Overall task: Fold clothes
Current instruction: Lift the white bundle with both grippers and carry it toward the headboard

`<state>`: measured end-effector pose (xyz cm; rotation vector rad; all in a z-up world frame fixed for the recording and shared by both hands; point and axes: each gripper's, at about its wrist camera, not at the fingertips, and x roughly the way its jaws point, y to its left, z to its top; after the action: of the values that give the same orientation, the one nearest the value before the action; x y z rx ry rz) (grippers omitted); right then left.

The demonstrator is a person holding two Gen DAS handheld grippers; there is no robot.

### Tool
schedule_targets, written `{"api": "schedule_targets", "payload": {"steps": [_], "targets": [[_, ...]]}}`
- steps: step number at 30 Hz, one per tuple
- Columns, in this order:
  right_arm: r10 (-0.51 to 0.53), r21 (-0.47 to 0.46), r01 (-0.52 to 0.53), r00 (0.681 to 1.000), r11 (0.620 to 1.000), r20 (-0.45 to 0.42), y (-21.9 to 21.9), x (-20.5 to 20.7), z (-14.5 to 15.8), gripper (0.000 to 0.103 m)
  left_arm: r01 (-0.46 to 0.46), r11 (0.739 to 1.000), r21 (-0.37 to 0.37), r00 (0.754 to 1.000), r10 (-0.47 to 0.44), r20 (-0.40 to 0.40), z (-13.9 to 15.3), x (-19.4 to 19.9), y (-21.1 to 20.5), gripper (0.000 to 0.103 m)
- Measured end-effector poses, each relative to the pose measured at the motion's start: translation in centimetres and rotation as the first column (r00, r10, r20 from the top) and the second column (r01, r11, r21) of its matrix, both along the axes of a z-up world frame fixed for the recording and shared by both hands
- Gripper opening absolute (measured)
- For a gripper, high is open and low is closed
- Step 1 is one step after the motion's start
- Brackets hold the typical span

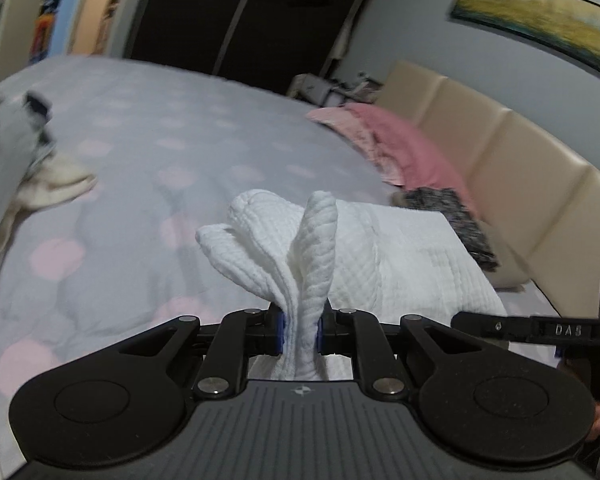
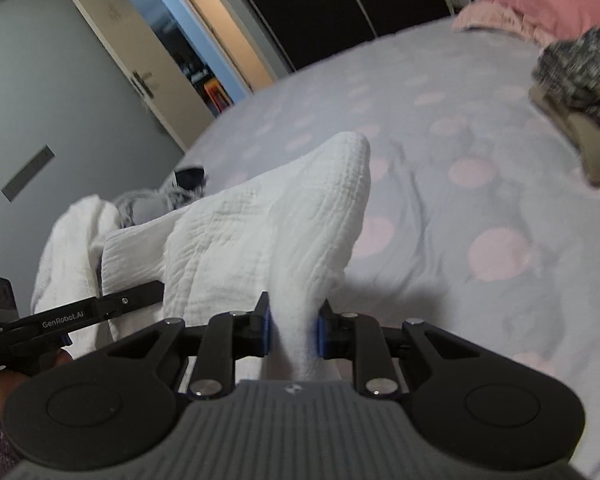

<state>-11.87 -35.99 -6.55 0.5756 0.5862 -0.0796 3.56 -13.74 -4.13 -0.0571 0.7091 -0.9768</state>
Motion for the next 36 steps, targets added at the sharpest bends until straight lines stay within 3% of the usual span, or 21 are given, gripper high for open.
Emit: {"api": "schedule_targets", "payload": {"steps": [7, 15, 26, 36], "targets": [[-0.068, -0.045, 0.072, 0.994, 0.996, 0.083, -4.6, -5.8, 3.4, 0.023, 0.144, 0.987, -0.065, 0.985, -0.136, 0.109, 3.4, -3.2, -6.3, 0.012], [-0.163, -0.168, 0.191, 0.972, 0.967, 0.169, -10.7, -12.2, 8.3, 0.023, 0.314, 0.942, -0.119, 0.934, -0.284, 0.214, 6.1, -7.2, -15.9, 0.012], [-0.284, -0.325, 0.307, 0.952, 0.894, 0.118, -21.3, -23.3, 12.8, 0.023, 0.547, 0.827, -0.132, 0.831, -0.517, 0.204, 4.9, -15.6, -30.0, 0.012], [-0.394, -0.418, 0.345, 0.919, 0.84, -0.033, -28.7, -32.6, 12.5, 0.023, 0.702, 0.705, -0.103, 0.712, -0.689, 0.135, -0.3, -23.1, -37.8, 0.012]]}}
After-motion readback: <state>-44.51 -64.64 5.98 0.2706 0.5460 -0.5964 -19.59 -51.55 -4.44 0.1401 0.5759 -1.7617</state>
